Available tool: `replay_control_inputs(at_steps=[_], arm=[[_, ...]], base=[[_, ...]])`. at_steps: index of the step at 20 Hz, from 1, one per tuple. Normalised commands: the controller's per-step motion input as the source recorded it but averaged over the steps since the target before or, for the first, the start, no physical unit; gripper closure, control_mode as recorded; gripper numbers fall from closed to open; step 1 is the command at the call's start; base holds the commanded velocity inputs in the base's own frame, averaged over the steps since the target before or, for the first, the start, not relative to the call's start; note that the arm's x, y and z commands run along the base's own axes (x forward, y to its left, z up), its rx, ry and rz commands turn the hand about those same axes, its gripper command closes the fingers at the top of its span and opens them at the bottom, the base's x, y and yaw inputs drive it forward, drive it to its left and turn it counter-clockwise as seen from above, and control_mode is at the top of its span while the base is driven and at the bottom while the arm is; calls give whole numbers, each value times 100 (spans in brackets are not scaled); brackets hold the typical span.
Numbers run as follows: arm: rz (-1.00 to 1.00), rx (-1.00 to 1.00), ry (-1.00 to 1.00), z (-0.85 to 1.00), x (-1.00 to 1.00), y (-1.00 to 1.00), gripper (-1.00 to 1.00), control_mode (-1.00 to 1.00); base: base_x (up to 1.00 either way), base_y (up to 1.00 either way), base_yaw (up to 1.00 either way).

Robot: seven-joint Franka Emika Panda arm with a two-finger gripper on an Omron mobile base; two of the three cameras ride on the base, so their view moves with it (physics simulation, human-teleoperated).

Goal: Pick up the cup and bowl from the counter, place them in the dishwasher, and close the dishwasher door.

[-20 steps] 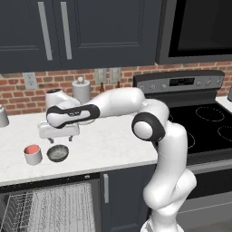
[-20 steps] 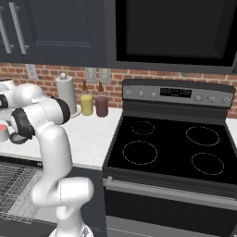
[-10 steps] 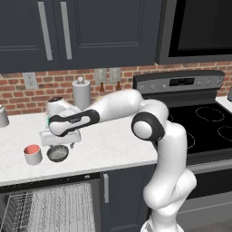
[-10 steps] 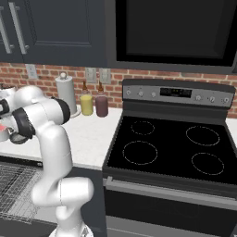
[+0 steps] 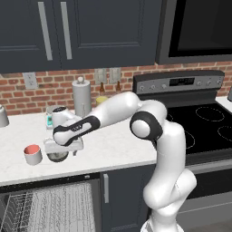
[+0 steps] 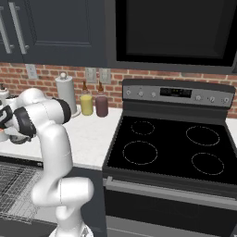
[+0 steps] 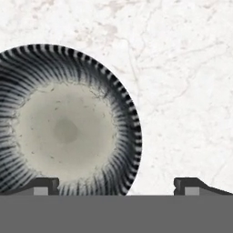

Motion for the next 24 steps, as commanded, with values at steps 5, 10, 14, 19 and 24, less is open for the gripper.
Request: replay_control_inputs(at_steps=[5, 10, 14, 19, 24], arm=[[0, 0, 0, -6, 0, 0, -100, -100], [0, 0, 0, -16, 0, 0, -100, -100], [-3, 0, -1, -20, 18, 7, -100, -100], [-4, 0, 0, -9, 11, 4, -100, -100], [-1, 0, 0, 0, 0, 0, 100, -100]], base=[[0, 0, 0], [0, 0, 0], [0, 0, 0], [0, 0, 0], [0, 0, 0]])
